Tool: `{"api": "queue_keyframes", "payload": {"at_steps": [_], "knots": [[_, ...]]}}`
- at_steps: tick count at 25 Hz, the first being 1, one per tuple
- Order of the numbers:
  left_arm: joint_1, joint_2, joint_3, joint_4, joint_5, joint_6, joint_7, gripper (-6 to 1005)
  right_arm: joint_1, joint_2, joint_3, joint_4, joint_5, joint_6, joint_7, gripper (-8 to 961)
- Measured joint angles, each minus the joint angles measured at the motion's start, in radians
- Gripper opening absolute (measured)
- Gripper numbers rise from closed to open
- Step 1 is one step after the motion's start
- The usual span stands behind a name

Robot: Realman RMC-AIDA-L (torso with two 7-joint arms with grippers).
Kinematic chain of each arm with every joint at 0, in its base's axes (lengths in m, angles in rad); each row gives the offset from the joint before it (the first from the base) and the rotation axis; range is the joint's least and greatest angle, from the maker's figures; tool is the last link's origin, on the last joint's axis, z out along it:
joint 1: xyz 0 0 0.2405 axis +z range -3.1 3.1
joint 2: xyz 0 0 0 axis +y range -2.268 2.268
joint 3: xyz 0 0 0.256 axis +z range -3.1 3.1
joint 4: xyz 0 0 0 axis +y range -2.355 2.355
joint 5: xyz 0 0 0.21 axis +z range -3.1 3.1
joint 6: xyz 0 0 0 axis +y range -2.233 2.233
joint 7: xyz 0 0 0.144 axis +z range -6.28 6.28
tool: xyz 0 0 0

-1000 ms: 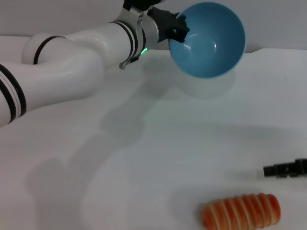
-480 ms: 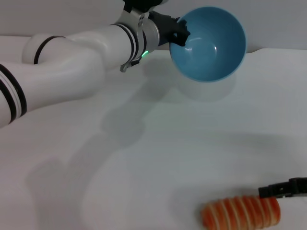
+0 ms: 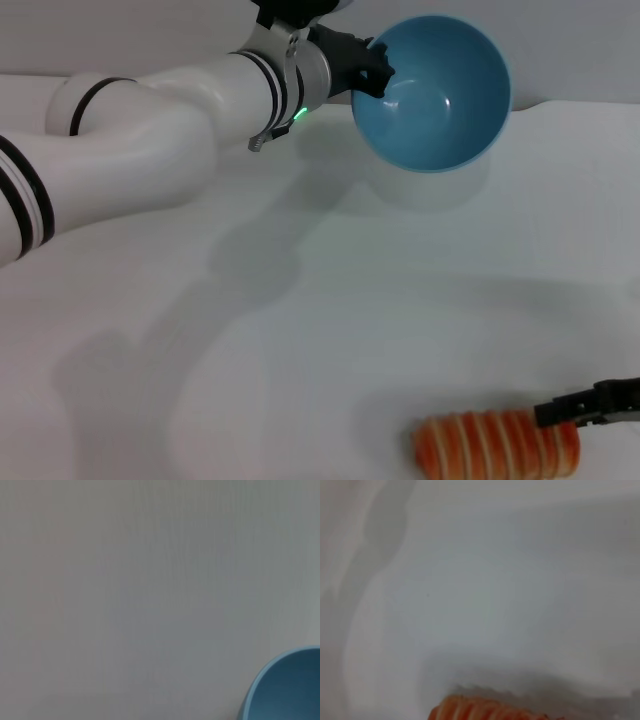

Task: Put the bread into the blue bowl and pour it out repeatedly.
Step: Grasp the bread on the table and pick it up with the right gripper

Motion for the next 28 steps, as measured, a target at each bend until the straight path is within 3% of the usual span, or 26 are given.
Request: {"api": "queue_keyframes", "payload": {"at_steps": [17, 24, 28], "knots": [[0.012, 0.003, -0.001, -0.001, 0.0, -0.01, 0.001, -1, 0.033, 0.006, 0.0, 0.043, -0.06, 0.004, 0.029, 559], [0.012, 0.002, 0.0, 0.001, 0.0, -0.013, 0.0, 0, 0.036, 0.003, -0.025, 0.043, -0.061, -0.003, 0.03, 386], [0.012, 0.002, 0.0, 0.0, 0.0, -0.013, 0.0, 0, 0.037, 0.003, -0.026, 0.029, -0.061, -0.015, 0.024, 351]]}}
